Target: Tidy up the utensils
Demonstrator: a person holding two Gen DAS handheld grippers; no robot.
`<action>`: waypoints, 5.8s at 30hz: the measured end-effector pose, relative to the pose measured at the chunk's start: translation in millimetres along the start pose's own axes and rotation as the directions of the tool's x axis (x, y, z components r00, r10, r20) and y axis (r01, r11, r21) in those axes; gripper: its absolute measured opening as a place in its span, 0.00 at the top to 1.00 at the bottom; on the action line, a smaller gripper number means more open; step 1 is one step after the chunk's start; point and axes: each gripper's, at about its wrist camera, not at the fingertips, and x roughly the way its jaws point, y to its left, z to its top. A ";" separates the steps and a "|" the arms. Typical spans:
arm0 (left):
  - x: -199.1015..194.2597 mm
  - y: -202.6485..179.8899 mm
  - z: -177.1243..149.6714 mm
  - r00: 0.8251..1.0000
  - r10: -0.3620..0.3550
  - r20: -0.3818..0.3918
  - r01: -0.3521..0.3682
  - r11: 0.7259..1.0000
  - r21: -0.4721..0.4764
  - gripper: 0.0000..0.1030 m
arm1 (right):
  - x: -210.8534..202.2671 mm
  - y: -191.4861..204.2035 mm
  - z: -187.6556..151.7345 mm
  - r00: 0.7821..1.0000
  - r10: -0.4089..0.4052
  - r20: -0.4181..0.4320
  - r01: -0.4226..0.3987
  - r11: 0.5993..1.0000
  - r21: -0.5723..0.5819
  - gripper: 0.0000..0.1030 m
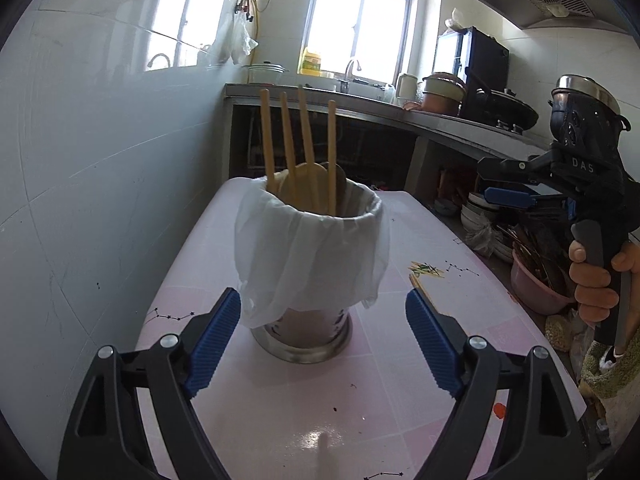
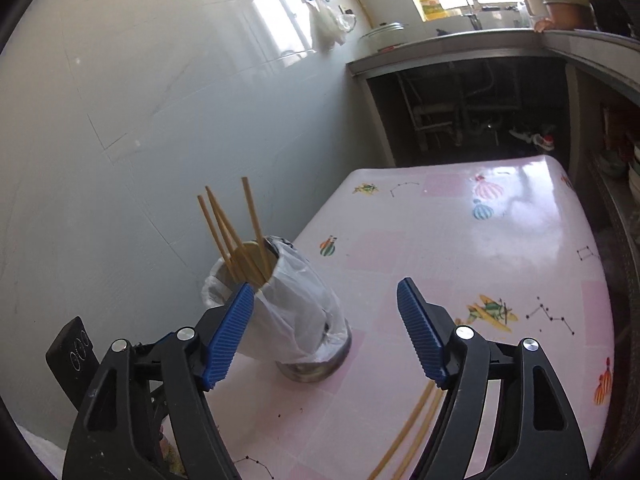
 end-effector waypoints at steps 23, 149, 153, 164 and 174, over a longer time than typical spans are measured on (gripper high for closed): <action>78.1 -75.4 -50.5 0.965 -0.056 -0.257 0.097 0.984 0.151 0.20 | 63.3 -40.6 -121.6 0.884 -0.358 -0.301 0.333 0.933 -0.133 0.55; 55.4 -29.6 2.8 0.975 -0.030 -0.222 0.029 1.000 -0.011 0.94 | 40.6 -29.8 -110.3 0.938 -0.201 -0.283 0.203 0.979 -0.023 0.50; 37.0 -19.3 6.1 0.986 -0.041 -0.165 0.034 0.999 -0.040 0.94 | 53.9 -30.1 -96.5 0.933 -0.240 -0.269 0.233 0.971 -0.058 0.52; 11.1 -5.6 3.0 0.993 -0.085 -0.083 0.081 0.995 -0.051 0.94 | 87.7 -36.7 -90.5 0.882 -0.357 -0.309 0.322 0.933 -0.160 0.74; -0.8 -5.0 4.1 0.992 -0.120 -0.034 0.119 0.992 -0.044 0.94 | 88.3 -38.2 -101.0 0.869 -0.389 -0.305 0.354 0.920 -0.166 0.96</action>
